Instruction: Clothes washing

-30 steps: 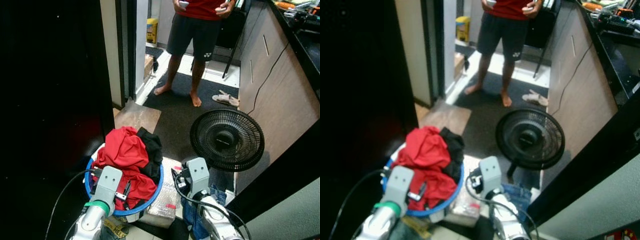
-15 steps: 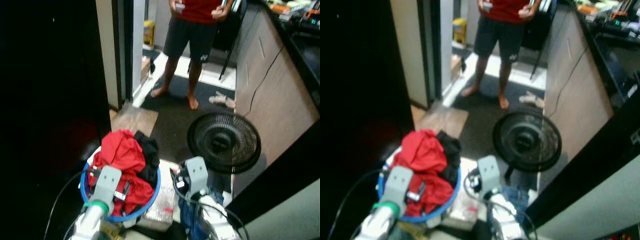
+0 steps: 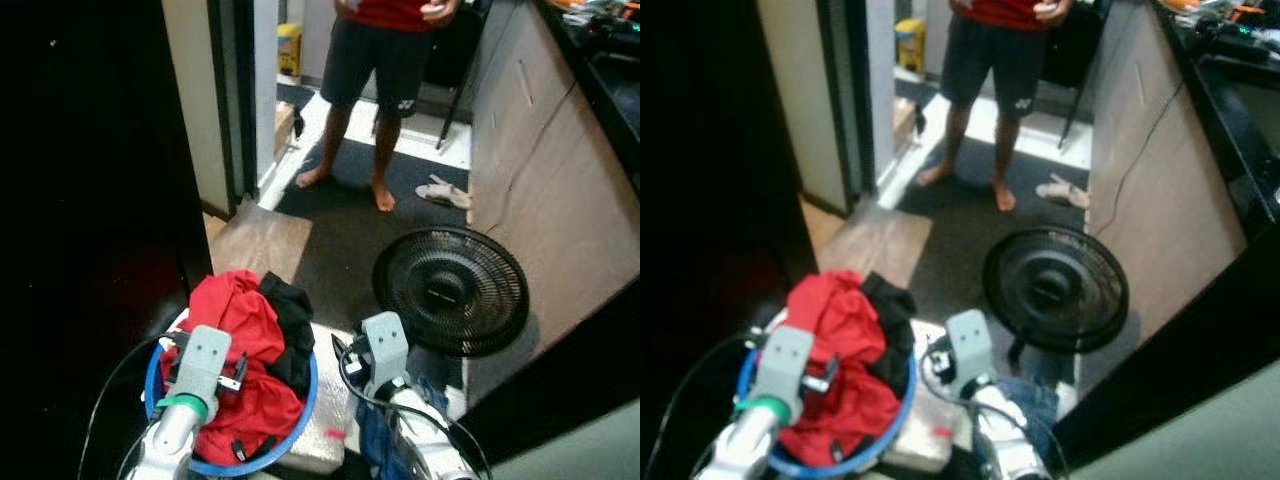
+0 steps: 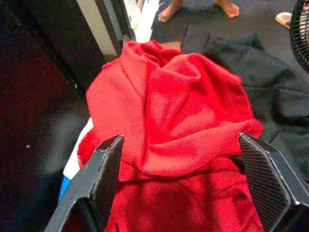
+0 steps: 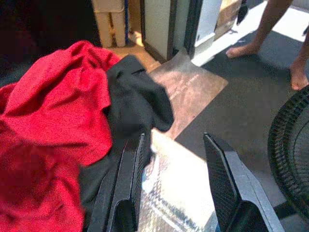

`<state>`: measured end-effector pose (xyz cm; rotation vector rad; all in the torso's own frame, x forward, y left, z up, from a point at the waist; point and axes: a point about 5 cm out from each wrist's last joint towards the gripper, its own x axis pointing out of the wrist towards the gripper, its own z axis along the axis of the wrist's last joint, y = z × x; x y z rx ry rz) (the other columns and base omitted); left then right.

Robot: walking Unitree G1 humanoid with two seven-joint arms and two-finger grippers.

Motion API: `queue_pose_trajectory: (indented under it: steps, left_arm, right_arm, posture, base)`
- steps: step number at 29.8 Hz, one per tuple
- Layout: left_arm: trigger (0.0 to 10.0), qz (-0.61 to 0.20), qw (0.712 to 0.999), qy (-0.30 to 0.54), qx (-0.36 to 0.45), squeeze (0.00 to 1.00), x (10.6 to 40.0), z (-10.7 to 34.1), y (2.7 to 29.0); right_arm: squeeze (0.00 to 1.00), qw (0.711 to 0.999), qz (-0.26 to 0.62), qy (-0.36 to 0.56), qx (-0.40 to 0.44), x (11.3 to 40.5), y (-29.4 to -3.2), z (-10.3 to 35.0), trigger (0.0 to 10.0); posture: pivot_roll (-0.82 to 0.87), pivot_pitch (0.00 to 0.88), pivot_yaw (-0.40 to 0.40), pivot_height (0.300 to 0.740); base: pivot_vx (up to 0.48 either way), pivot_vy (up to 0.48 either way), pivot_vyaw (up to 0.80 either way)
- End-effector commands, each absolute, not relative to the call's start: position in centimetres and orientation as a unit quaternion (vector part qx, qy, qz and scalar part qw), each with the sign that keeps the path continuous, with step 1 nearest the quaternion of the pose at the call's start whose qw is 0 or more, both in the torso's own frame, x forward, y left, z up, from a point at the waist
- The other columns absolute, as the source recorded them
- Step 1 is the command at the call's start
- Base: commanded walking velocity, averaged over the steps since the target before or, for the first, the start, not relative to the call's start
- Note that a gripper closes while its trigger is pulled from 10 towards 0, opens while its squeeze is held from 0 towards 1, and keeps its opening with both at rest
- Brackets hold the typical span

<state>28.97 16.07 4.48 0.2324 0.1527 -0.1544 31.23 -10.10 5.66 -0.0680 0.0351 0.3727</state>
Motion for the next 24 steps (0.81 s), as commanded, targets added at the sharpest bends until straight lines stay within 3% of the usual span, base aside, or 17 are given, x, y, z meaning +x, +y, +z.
queue_pose_trajectory:
  steps: [1, 20, 24]
  left_arm:
    - [10.0, -0.082, 0.984, 0.098, 0.121, 0.00, 28.5, 3.6, 16.0]
    - [10.0, -0.095, 0.981, 0.113, 0.124, 0.00, 28.2, 3.0, 15.7]
    - [10.0, -0.126, 0.966, 0.165, 0.155, 0.00, 27.2, 1.1, 15.5]
  right_arm:
    - [0.00, 0.983, 0.179, 0.032, -0.034, 30.8, -10.6, 4.9, 10.0]
    - [0.00, 0.982, 0.181, 0.033, -0.038, 30.8, -10.7, 4.8, 10.0]
    - [0.00, 0.983, 0.177, 0.038, -0.042, 30.7, -10.9, 4.6, 10.0]
  posture:
    - [0.04, 0.088, -0.027, 0.740]
    - [0.04, 0.083, -0.030, 0.740]
    - [0.04, 0.104, -0.028, 0.740]
  base:
    - [0.000, 0.000, 0.00]
    - [0.000, 0.000, 0.00]
    - [0.000, 0.000, 0.00]
